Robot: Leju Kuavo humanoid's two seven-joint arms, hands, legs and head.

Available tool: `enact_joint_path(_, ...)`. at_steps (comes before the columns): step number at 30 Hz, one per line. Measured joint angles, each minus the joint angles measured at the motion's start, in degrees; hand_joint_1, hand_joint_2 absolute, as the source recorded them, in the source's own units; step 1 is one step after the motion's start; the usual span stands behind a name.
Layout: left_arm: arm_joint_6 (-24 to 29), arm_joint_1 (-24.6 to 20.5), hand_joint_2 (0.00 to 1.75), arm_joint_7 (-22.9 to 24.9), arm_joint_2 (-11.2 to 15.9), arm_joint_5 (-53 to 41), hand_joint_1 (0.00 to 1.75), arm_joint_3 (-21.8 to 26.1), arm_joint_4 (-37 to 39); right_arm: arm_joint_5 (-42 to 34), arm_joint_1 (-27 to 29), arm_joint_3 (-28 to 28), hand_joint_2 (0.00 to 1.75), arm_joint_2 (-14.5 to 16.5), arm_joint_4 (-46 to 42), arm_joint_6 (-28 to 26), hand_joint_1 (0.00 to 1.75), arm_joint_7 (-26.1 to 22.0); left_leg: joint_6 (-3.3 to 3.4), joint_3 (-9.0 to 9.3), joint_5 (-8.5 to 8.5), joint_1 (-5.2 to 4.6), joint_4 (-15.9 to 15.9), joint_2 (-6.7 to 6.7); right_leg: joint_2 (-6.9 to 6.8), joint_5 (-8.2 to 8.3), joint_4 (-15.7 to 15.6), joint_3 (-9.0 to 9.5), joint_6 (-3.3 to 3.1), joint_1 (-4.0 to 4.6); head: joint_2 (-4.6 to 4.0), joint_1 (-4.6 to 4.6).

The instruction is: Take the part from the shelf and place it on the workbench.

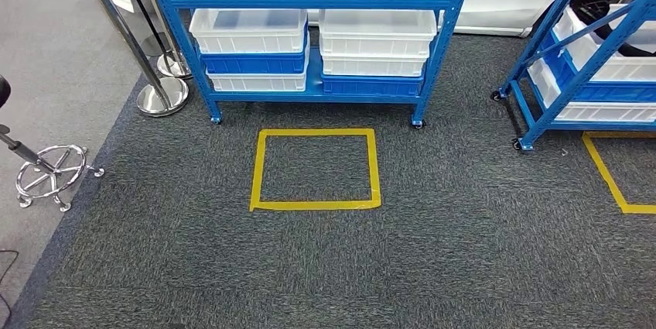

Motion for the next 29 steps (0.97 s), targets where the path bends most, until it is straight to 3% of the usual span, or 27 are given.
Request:
enact_joint_path(2, -0.21, 1.3, 0.0, 0.55, 0.21, 2.45, 0.0, -1.99, 0.08, -1.24, -0.22, 0.8, 0.0, -0.16, -1.08, 0.77, 0.0, 0.34, -0.6, -0.92, -1.25, 0.21, 3.05, -0.03, -0.07, -0.26, -0.65, 1.28, -0.83, -0.19, 0.0, -0.02)
enact_joint_path(3, -0.28, 2.32, 0.0, 0.81, 0.26, 3.46, 0.0, -2.78, 0.39, -1.78, -0.62, 1.15, 0.0, -0.23, -1.9, 1.07, 0.0, 0.45, -0.86, -2.69, -2.36, 0.36, 6.39, -0.06, -0.08, -0.58, -0.88, 1.94, -1.09, -0.21, 0.0, -0.03)
enact_joint_path(5, -0.35, 4.59, 0.0, 1.24, 0.29, 5.13, 0.0, -4.07, 1.66, -2.67, -1.92, 1.8, 0.0, -0.46, -3.87, 1.56, 0.0, 0.6, -1.28, -8.29, -4.47, 0.57, 14.4, -0.07, -0.01, -1.71, -1.02, 3.23, -1.25, -0.17, 0.0, -0.05)
enact_joint_path(6, -0.37, 5.8, 0.0, 1.4, 0.31, 5.8, 0.0, -4.58, 2.49, -3.02, -2.67, 2.1, 0.0, -0.56, -4.93, 1.78, 0.0, 0.67, -1.38, -10.76, -4.22, 0.62, 16.88, -0.07, 0.04, -2.41, -1.04, 4.01, -1.19, -0.14, 0.0, -0.06)
enact_joint_path(7, -0.4, 7.05, 0.0, 1.54, 0.32, 6.34, 0.0, -5.04, 3.39, -3.32, -3.44, 2.35, 0.0, -0.67, -6.03, 1.97, 0.0, 0.71, -1.38, -12.29, -2.68, 0.64, 17.25, -0.07, 0.09, -3.19, -1.08, 4.92, -1.08, -0.13, 0.0, -0.06)
enact_joint_path(9, -0.45, 9.53, 0.0, 1.7, 0.37, 7.23, 0.0, -5.82, 5.31, -3.78, -4.92, 2.77, 0.0, -0.82, -8.28, 2.2, 0.0, 0.75, -0.97, -12.31, 3.54, 0.64, 11.51, -0.06, 0.11, -4.88, -1.29, 7.09, -0.77, -0.09, 0.0, -0.05)
enact_joint_path(10, -0.46, 10.69, 0.0, 1.82, 0.48, 7.71, 0.0, -6.23, 6.35, -4.03, -5.47, 3.03, 0.0, -0.87, -9.32, 2.3, 0.0, 0.8, -0.58, -11.61, 6.08, 0.55, 8.26, -0.04, 0.06, -5.75, -1.51, 8.07, -0.56, -0.12, 0.0, -0.02)
enact_joint_path(11, -0.48, 11.66, 0.0, 1.94, 0.59, 8.27, 0.0, -6.7, 7.25, -4.31, -5.98, 3.29, 0.0, -0.93, -10.22, 2.46, 0.0, 0.89, -0.13, -10.8, 7.51, 0.36, 5.63, 0.01, 0.06, -6.53, -1.79, 8.85, -0.24, -0.23, 0.0, -0.02)
enact_joint_path(12, -0.5, 12.33, 0.0, 2.12, 0.77, 8.91, 0.0, -7.23, 7.89, -4.66, -6.36, 3.57, 0.0, -0.98, -10.88, 2.69, 0.0, 1.01, 0.34, -10.11, 7.81, 0.05, 4.25, 0.02, 0.04, -7.13, -2.25, 9.56, 0.15, -0.47, 0.0, 0.01)
enact_joint_path(14, -0.57, 12.56, 0.0, 2.4, 1.09, 10.34, 0.0, -8.18, 7.95, -5.47, -6.64, 4.13, 0.0, -1.06, -11.39, 3.24, 0.0, 1.3, 1.33, -8.51, 6.39, -0.63, 3.35, -0.07, -0.12, -6.75, -2.4, 10.62, 1.07, -0.85, 0.0, -0.02)
enact_joint_path(16, -0.67, 11.39, 0.0, 2.47, 1.35, 11.39, 0.0, -8.91, 6.58, -6.0, -5.96, 4.61, 0.0, -1.07, -10.88, 3.58, 0.0, 1.57, 2.22, -5.71, 5.42, -0.67, 1.23, -0.38, -0.12, -3.2, 3.22, 8.66, 1.65, -0.91, 0.0, -0.02)
enact_joint_path(17, -0.71, 10.38, 0.0, 2.46, 1.45, 11.66, 0.0, -9.18, 5.74, -6.15, -5.3, 4.79, 0.0, -1.07, -10.21, 3.71, 0.0, 1.68, 2.56, -3.99, 4.93, -0.5, 0.05, -0.55, -0.01, -1.32, 7.81, 6.0, 1.82, -0.92, 0.01, -0.01)
enact_joint_path(18, -0.74, 9.26, 0.0, 2.46, 1.5, 11.87, 0.0, -9.42, 4.83, -6.27, -4.41, 4.91, 0.0, -1.07, -9.32, 3.81, 0.0, 1.76, 2.75, -2.23, 4.37, -0.32, -1.05, -0.63, 0.11, -0.59, 12.36, 2.69, 1.85, -0.93, 0.01, -0.01)
enact_joint_path(19, -0.78, 8.15, 0.0, 2.45, 1.54, 12.0, 0.0, -9.64, 3.92, -6.38, -3.37, 4.98, 0.0, -1.08, -8.26, 3.89, 0.0, 1.81, 2.88, -0.59, 3.68, -0.25, -1.79, -0.71, 0.16, -1.5, 15.35, -0.48, 1.86, -0.93, 0.01, -0.01)
enact_joint_path(20, -0.83, 6.97, 0.0, 2.47, 1.55, 12.1, 0.0, -9.85, 2.82, -6.46, -2.19, 5.02, 0.0, -1.14, -7.12, 3.95, 0.0, 1.84, 2.87, 1.08, 2.87, -0.2, -2.35, -0.74, 0.15, -3.97, 16.83, -3.38, 1.93, -0.93, 0.01, -0.01)
enact_joint_path(22, -0.92, 4.81, 0.0, 2.5, 1.54, 12.28, 0.0, -10.28, 0.4, -6.53, 0.38, 5.02, 0.0, -1.35, -4.7, 3.95, 0.0, 1.89, 2.55, 4.29, 0.92, -0.11, -3.0, -0.83, 0.13, -9.62, 16.01, -7.59, 2.16, -0.88, 0.0, 0.0)
enact_joint_path(23, -0.95, 3.85, 0.0, 2.51, 1.54, 12.36, 0.0, -10.47, -0.85, -6.55, 1.64, 5.02, 0.0, -1.49, -3.51, 3.94, 0.0, 1.89, 2.34, 5.83, -0.19, -0.04, -3.12, -0.83, 0.11, -10.89, 14.18, -8.98, 2.31, -0.82, 0.0, 0.01)
enact_joint_path(24, -0.96, 3.03, 0.0, 2.52, 1.54, 12.42, 0.0, -10.61, -2.03, -6.57, 2.8, 5.03, 0.0, -1.59, -2.36, 3.94, 0.0, 1.9, 2.14, 7.28, -1.35, 0.02, -3.17, -0.81, 0.06, -9.79, 11.62, -9.89, 2.31, -0.75, 0.0, 0.01)
enact_joint_path(25, -0.97, 2.39, 0.0, 2.52, 1.55, 12.46, 0.0, -10.7, -3.1, -6.59, 3.94, 5.03, 0.0, -1.66, -1.21, 3.94, 0.0, 1.92, 1.95, 8.55, -2.51, 0.07, -3.18, -0.75, -0.06, -5.67, 8.63, -10.55, 2.11, -0.66, 0.0, 0.03)
enact_joint_path(27, -0.97, 1.64, 0.0, 2.53, 1.56, 12.52, 0.0, -10.79, -4.5, -6.62, 4.98, 5.07, 0.0, -1.79, 0.56, 3.96, 0.0, 2.03, 1.32, 10.39, -4.75, 0.14, -3.09, -0.87, -0.3, 4.86, 4.2, -10.66, 1.35, -0.55, 0.0, 0.02)
enact_joint_path(28, -0.97, 1.68, 0.0, 2.51, 1.57, 12.55, 0.0, -10.8, -4.42, -6.63, 4.86, 5.11, 0.0, -1.84, 0.52, 3.98, 0.0, 2.11, 0.92, 11.13, -5.53, 0.2, -3.32, -0.91, -0.41, 8.38, 3.35, -10.45, 0.78, -0.46, 0.0, 0.02)
enact_joint_path(29, -0.97, 1.69, 0.0, 2.51, 1.58, 12.57, 0.0, -10.81, -4.37, -6.63, 4.6, 5.14, 0.0, -1.87, 0.5, 3.99, 0.0, 2.15, 0.67, 11.46, -5.97, 0.23, -3.36, -1.01, -0.44, 9.58, 3.2, -10.19, 0.51, -0.45, 0.0, 0.0)
